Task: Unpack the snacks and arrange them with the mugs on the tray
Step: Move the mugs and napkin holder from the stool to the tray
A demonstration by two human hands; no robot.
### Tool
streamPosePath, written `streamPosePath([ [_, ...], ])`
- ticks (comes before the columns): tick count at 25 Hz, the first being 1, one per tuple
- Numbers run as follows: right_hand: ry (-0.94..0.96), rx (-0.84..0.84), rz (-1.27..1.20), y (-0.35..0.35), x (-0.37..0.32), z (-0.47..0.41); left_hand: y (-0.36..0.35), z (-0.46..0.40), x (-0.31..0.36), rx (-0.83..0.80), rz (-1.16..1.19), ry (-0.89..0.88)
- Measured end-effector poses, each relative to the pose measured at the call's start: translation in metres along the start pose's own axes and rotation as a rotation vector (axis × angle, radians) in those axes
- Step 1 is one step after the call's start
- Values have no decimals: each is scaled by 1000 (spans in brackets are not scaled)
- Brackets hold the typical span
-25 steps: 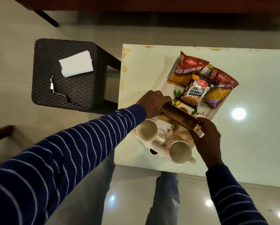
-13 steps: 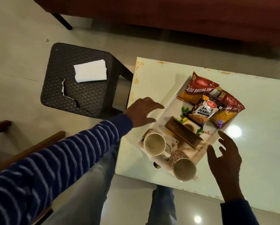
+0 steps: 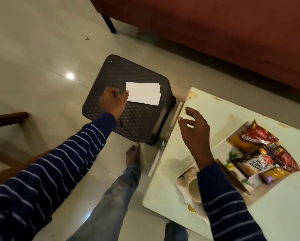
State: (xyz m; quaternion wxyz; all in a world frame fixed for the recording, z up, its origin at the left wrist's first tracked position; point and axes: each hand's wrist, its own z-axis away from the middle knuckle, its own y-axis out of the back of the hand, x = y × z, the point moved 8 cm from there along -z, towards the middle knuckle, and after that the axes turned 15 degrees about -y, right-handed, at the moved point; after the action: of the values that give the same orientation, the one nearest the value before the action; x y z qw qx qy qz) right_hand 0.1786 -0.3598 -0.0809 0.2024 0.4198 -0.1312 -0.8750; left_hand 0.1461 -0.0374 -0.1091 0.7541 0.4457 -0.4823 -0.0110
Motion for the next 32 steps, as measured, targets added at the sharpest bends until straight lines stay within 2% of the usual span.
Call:
streamPosePath([
  [4,8,-97,116,-75,-34,-25,-16,-19,-25,-144,44,135],
  [12,-66,-13,290,-128,-41,-67,-42,-24,-35,-244,20,82],
  [16,-127,41,193,-131,-39,-70,-46,-29,-35,-293,139,127],
  [19,-177,58,127,-128,-38,-73,-50,-33,-39,-325,284,240],
  [25,-351,-48,-82,-121,-22,-69,-55,-28,-34,-347,509,406],
  [29,-311,-108,-80,-99,-21,-54,-60,-21,-9,-476,682,334],
  [32,-249,-123,-148,-61,-21,-39,-68,-8,27,-665,670,146],
])
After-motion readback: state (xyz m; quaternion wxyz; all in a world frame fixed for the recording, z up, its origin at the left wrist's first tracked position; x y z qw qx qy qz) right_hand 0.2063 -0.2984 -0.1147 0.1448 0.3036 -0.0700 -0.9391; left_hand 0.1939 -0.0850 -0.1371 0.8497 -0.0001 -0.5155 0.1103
